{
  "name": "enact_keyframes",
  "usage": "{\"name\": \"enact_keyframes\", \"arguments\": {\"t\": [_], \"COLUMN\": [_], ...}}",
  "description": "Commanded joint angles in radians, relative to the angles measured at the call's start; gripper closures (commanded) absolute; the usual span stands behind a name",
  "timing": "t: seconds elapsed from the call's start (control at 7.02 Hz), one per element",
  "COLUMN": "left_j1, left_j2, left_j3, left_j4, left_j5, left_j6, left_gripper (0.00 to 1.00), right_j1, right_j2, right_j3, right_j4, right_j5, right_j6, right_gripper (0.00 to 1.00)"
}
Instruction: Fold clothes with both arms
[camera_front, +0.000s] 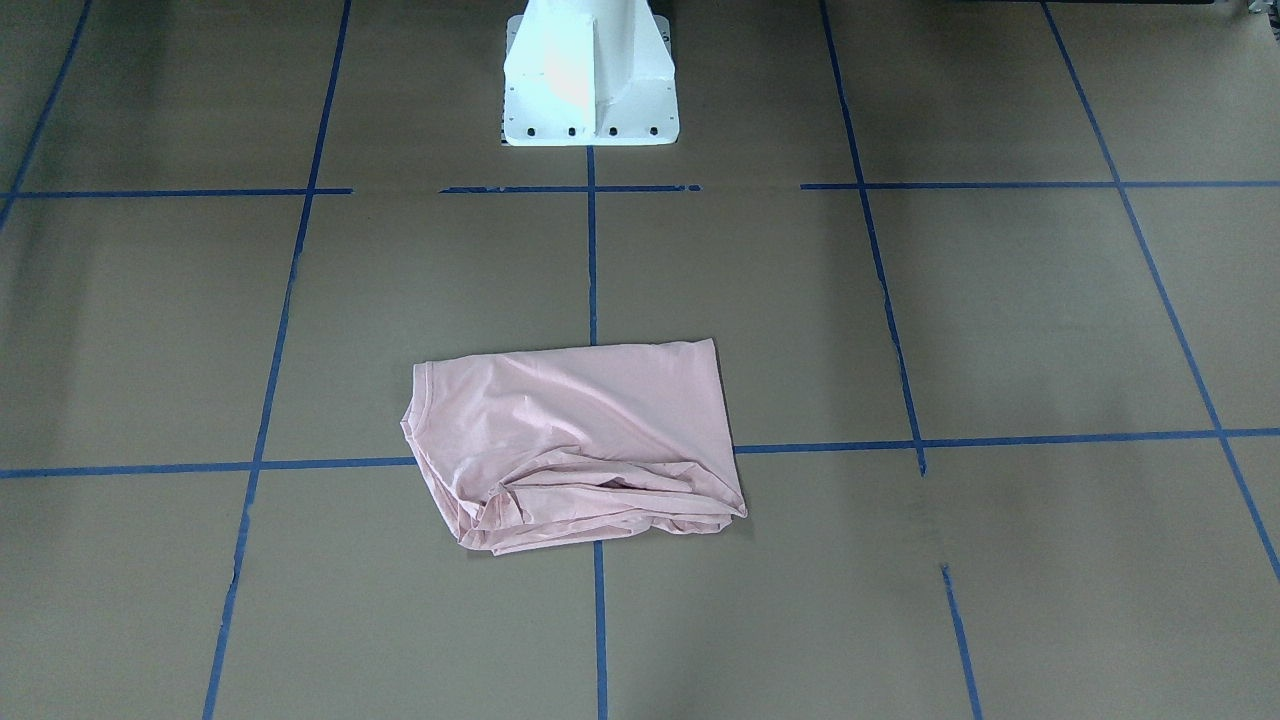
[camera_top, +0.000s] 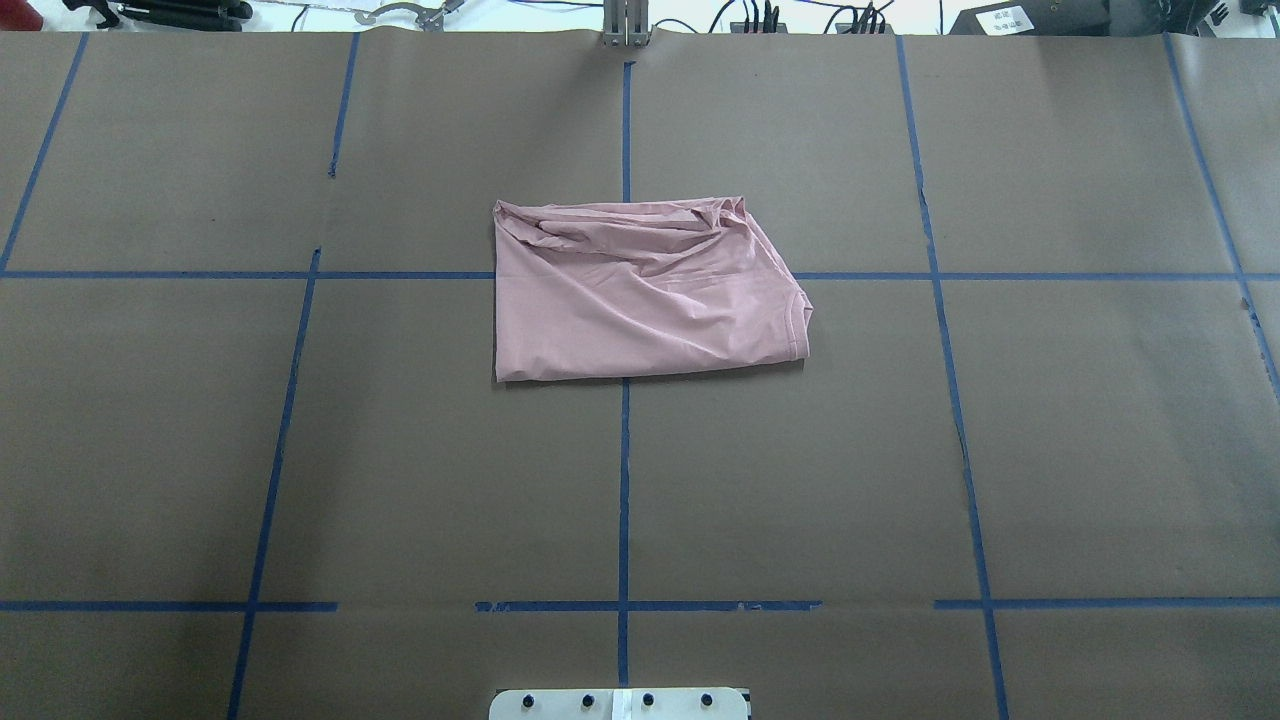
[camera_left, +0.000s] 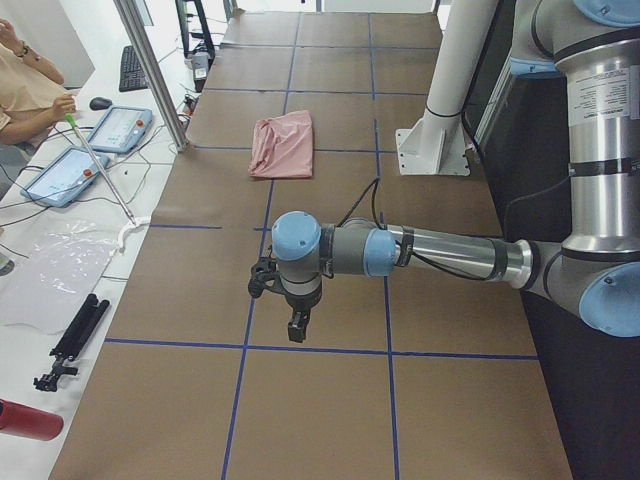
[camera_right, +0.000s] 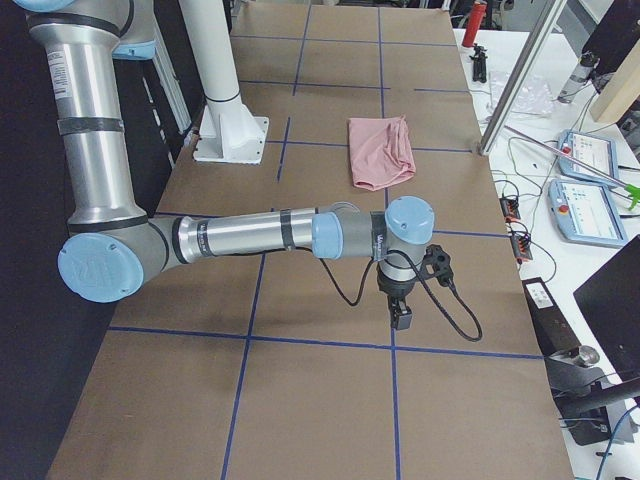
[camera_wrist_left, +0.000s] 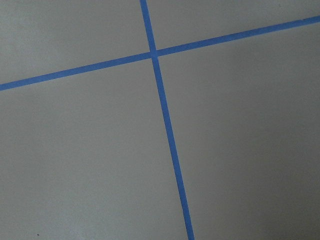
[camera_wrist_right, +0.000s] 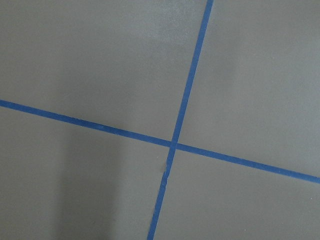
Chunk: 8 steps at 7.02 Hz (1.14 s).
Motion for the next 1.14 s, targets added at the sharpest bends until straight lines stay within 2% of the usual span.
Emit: {"name": "enact_keyframes", "arguments": {"t": [0.0, 0.43, 0.71, 1.0], "left_j1": [0.0, 0.0, -0.002, -0.005], "left_j2": [0.001, -0.012, -0.008, -0.015], "left_j3": [0.006, 0.027, 0.115, 0.152], "left_j4": [0.0, -0.038, -0.204, -0.273], "left_j5": [-0.002, -0.019, -0.016, -0.015], "left_j6": [-0.006, -0.143, -0.147, -0.147], "left_gripper": [0.0, 0.0, 0.0, 0.0], "right_j1": [0.001, -0.013, -0.014, -0.013], "right_j2": [-0.037, -0.044, -0.037, -0.037], "right_j3": [-0.002, 0.004, 0.007, 0.007], "right_j4": [-0.019, -0.017, -0.014, -0.011], "right_j5": [0.052, 0.058, 0.058, 0.058], "right_j6": [-0.006, 0.006, 0.007, 0.007], "right_gripper": [0.0, 0.0, 0.0, 0.0]}}
